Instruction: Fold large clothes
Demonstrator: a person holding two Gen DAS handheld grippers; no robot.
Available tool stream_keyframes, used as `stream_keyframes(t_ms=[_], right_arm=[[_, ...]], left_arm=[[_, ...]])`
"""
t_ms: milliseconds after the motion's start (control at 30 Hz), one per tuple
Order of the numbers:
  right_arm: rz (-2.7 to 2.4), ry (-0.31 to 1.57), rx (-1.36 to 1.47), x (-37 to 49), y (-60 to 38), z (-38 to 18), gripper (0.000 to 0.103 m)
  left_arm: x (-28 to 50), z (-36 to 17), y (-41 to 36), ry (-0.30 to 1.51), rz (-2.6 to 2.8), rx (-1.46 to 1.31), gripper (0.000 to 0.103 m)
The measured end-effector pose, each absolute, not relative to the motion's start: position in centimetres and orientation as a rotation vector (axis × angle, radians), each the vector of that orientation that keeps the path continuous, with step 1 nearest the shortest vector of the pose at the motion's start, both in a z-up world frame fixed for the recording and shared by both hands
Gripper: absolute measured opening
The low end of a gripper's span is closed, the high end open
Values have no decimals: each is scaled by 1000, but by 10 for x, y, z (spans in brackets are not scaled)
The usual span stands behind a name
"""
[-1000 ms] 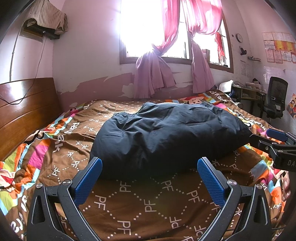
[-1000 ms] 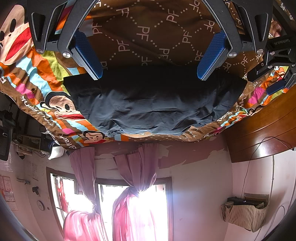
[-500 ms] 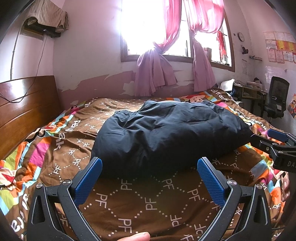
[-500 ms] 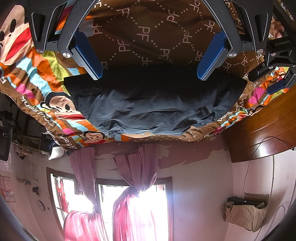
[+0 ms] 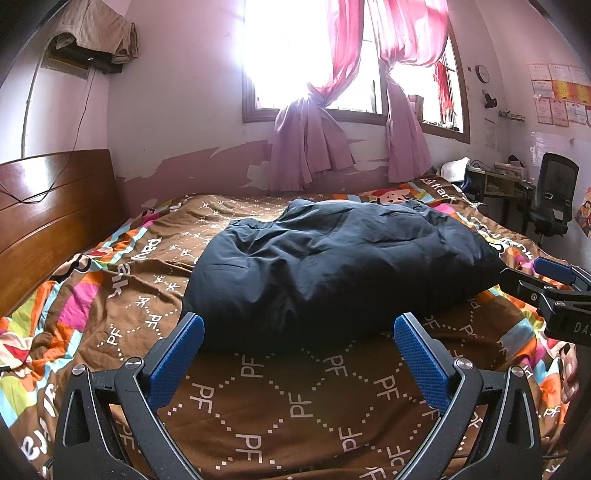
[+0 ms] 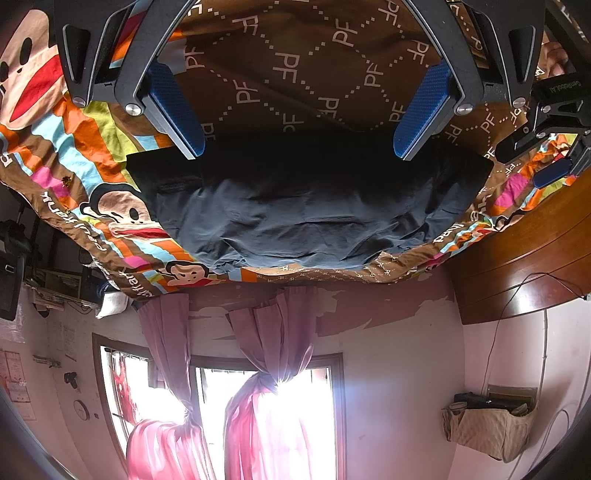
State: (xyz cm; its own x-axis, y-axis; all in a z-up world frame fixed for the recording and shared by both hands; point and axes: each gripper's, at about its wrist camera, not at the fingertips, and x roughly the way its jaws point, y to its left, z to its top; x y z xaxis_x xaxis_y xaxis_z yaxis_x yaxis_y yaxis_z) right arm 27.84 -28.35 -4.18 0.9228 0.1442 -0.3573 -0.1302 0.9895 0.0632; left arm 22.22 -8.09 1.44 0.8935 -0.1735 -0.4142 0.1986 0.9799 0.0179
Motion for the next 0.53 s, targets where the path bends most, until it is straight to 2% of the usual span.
stream_keyframes(t_ms=[533], right_arm=[[141, 371, 39, 279, -283, -41, 103]], left_arm=[[222, 15, -85, 436, -198, 60, 101]])
